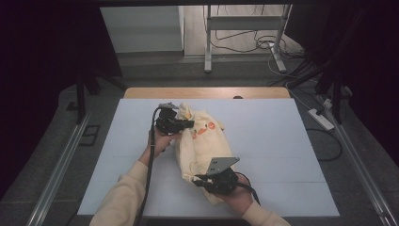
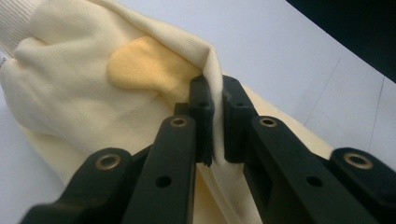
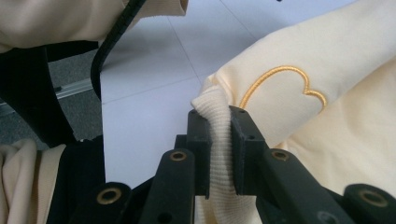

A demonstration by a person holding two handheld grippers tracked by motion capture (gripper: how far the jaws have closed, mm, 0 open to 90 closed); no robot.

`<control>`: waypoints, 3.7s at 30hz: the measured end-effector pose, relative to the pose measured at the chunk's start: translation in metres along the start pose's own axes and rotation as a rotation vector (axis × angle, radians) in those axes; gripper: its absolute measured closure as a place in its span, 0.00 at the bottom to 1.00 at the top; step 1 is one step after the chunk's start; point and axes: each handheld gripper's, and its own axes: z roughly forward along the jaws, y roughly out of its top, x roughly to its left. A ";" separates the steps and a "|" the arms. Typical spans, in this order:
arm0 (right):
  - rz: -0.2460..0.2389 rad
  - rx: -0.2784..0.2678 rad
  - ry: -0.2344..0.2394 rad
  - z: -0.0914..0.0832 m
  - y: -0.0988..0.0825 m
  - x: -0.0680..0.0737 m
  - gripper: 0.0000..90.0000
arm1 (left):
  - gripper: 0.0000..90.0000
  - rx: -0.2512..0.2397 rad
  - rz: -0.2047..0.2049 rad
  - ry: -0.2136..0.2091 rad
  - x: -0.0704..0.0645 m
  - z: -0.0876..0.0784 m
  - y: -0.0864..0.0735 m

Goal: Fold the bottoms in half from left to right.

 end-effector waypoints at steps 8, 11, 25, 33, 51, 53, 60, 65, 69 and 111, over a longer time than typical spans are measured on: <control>0.014 0.003 -0.008 -0.005 -0.004 0.001 0.88 | 0.93 0.014 0.012 -0.003 -0.004 0.006 0.001; 0.016 -0.001 -0.011 -0.009 -0.006 0.001 0.89 | 0.93 0.017 0.022 -0.003 -0.006 0.009 0.003; 0.038 -0.019 -0.029 -0.025 -0.015 0.001 0.89 | 0.93 0.029 0.034 -0.012 -0.017 0.023 0.007; 0.045 -0.024 -0.035 -0.029 -0.019 0.002 0.89 | 0.93 0.044 0.037 -0.011 -0.021 0.033 0.010; 0.078 -0.018 -0.053 -0.040 -0.030 -0.002 0.89 | 0.92 0.112 0.049 0.004 -0.028 0.067 0.015; 0.090 -0.021 -0.053 -0.042 -0.033 -0.004 0.89 | 0.92 0.119 0.039 0.003 -0.028 0.072 0.014; 0.093 -0.017 -0.061 -0.044 -0.035 -0.004 0.89 | 0.90 0.131 0.025 0.007 -0.027 0.079 0.011; 0.097 -0.015 -0.062 -0.044 -0.036 -0.005 0.89 | 0.85 0.135 0.036 0.010 -0.029 0.079 0.012; 0.092 -0.018 -0.067 -0.045 -0.036 -0.005 0.88 | 0.83 0.114 0.035 0.007 -0.029 0.074 0.013; 0.178 -0.009 -0.206 -0.052 0.006 -0.041 0.34 | 0.41 0.061 0.108 0.018 -0.036 0.015 -0.013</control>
